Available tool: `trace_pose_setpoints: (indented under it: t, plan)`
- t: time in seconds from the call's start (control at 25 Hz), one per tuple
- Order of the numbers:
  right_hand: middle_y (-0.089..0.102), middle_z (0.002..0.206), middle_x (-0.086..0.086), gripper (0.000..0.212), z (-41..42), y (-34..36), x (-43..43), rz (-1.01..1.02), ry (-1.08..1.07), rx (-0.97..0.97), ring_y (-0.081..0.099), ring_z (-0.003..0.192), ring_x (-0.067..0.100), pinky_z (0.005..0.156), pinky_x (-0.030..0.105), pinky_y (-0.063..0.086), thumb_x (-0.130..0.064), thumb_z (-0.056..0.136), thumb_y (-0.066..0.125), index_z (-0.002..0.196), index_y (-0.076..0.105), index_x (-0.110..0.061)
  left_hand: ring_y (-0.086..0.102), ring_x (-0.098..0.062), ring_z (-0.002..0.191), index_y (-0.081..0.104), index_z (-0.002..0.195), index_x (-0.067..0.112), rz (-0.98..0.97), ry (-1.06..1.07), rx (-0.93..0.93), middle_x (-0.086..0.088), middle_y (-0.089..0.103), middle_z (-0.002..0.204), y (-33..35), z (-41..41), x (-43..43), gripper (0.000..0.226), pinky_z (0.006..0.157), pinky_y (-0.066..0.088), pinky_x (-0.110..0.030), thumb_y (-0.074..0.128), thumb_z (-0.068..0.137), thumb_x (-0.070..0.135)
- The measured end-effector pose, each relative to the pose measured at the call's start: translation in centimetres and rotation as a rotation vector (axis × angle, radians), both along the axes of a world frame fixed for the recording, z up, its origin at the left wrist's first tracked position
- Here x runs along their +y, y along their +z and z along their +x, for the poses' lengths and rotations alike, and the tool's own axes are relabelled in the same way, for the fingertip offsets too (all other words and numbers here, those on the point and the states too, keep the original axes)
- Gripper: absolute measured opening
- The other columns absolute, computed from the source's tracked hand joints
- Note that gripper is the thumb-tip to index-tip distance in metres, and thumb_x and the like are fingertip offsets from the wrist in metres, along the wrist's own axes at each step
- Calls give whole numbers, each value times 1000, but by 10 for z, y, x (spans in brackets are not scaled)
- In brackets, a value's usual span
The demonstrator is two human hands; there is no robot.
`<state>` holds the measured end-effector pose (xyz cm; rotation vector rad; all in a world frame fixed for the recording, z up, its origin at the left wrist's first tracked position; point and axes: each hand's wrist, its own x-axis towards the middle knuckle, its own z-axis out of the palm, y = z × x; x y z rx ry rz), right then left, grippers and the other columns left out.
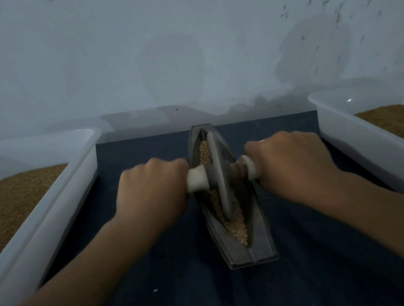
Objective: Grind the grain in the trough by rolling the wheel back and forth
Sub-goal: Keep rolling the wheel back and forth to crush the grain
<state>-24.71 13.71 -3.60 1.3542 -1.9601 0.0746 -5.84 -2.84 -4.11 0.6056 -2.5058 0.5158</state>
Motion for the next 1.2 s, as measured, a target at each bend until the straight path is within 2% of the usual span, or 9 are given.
trace_pose_setpoints:
  t: [0.16,0.28,0.4,0.56,0.64,0.76,0.88,1.0,1.2]
  plan:
    - [35,52,-10,57,4,3,10,40,-30,-41,18,43,12,51,17,7,-26,52,80,68,26,-33,3,-7,46,26,68,32,-33,-35,2,11,13,55,6,0,0,56,48,8,-18,80,56,33]
    - [50,65,-3,26,-15,2,-34,32,-115,-156,47,55,25,50,26,28,-29,77,72,74,46,-30,44,-21,54,54,81,26,11,110,-56,4,41,66,4,-38,-27,14,52,31,-31,66,80,32]
    - [67,90,7,12,-32,20,-70,96,-170,-274,64,83,33,67,35,47,-35,90,58,86,61,-24,63,-30,81,65,102,23,139,160,-148,-5,61,91,27,-68,-44,16,62,39,-36,58,89,29]
    - [53,70,-4,28,-19,0,-29,65,-107,-254,56,64,24,53,28,34,-34,80,65,71,39,-28,43,-21,54,56,83,23,-20,94,-90,3,41,66,17,-37,-19,13,51,31,-31,67,80,30]
    - [38,56,-11,45,-4,-9,4,26,-88,-154,31,46,6,46,20,13,-35,67,69,62,24,-30,16,-14,44,35,71,24,-110,-13,-52,7,20,56,11,-11,0,44,45,14,-24,78,64,29]
    - [29,50,-11,52,-1,-10,15,21,-121,-81,12,46,-2,48,17,3,-39,56,70,60,19,-33,13,-14,42,29,70,25,-153,-63,-49,7,15,54,13,-5,2,57,48,6,-20,84,53,26]
    - [37,56,-11,43,-18,-6,-22,18,-106,-122,28,44,11,47,20,19,-34,66,75,65,32,-32,28,-17,45,44,76,22,-61,75,-89,6,25,59,6,-33,-23,27,47,21,-27,70,75,28]
    - [65,82,4,16,-35,17,-68,69,-142,-276,62,75,31,61,33,39,-35,86,63,77,52,-29,61,-31,75,64,97,21,82,161,-98,-5,56,81,22,-63,-42,11,60,37,-35,58,88,24]
    - [52,69,-4,35,-20,-1,-25,72,-91,-220,54,61,25,52,27,29,-36,79,66,68,32,-29,41,-17,51,55,81,27,-20,53,-107,7,34,63,18,-32,-19,16,49,28,-28,70,79,34]
